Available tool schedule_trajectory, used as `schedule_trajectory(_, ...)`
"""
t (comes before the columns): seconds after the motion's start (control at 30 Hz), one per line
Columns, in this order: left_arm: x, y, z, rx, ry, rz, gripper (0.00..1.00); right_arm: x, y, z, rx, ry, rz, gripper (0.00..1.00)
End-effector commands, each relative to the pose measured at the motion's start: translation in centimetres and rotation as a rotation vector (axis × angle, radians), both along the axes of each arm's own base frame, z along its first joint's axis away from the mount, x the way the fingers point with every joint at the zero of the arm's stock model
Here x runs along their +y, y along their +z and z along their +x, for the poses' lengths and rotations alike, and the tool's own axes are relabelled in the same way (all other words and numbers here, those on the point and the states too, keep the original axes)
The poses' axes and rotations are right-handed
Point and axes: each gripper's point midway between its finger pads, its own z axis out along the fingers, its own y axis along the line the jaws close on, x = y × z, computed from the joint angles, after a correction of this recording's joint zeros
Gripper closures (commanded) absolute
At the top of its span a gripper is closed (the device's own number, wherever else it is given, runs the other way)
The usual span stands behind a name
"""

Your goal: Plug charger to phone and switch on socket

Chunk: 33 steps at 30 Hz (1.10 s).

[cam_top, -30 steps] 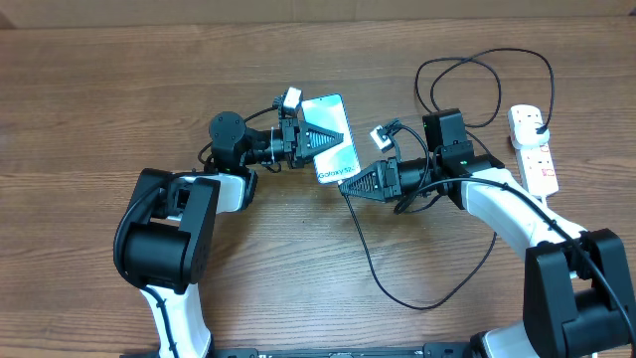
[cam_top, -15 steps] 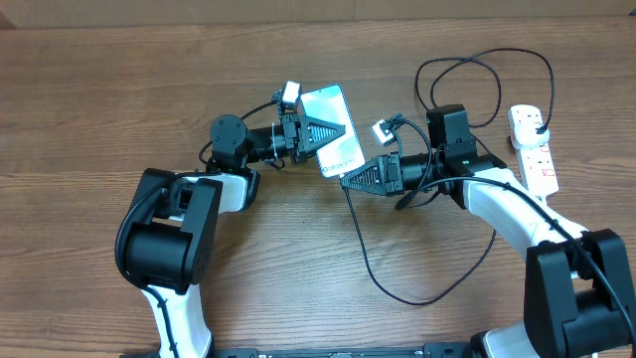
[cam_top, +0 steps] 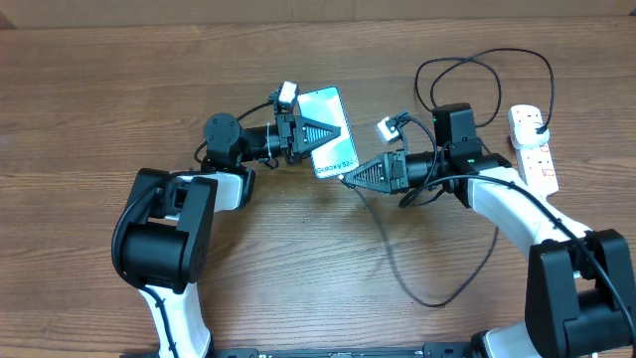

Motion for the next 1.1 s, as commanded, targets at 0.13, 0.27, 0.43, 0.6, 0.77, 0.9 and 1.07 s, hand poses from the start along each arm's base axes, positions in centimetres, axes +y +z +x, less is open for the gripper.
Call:
schedule_trajectory(0.13,-0.3,0.2,-1.0,-0.007,-0.054,0.005,0.96,-0.2,1.0,0.4,-0.053,-0.006,0.009,0.96)
schedule_trajectory(0.27,-0.6,0.4,-0.5,0.011,-0.022,-0.006,0.96,-0.1,1.0,0.4,-0.053,-0.004,0.009,0.96)
schedule_trajectory(0.43,-1.2,0.6,-0.3,0.015,-0.002,-0.015,0.96,0.0,1.0,0.2,-0.052,0.001,0.009,0.96)
schedule_trajectory(0.6,-1.6,0.6,-0.4,0.014,-0.001,-0.017,0.96,0.1,1.1,0.2,-0.052,0.005,0.010,0.96)
schedule_trajectory(0.77,-1.3,0.6,0.0,-0.004,0.020,-0.018,0.95,0.2,1.7,-0.4,-0.045,0.035,0.048,0.96)
schedule_trajectory(0.9,-1.1,0.7,0.4,-0.003,0.039,-0.021,0.96,0.2,1.7,-0.4,-0.044,0.036,0.050,0.96)
schedule_trajectory(1.07,-0.9,0.7,0.5,-0.002,0.045,-0.022,0.96,0.2,1.7,-0.4,-0.045,0.034,0.048,0.96)
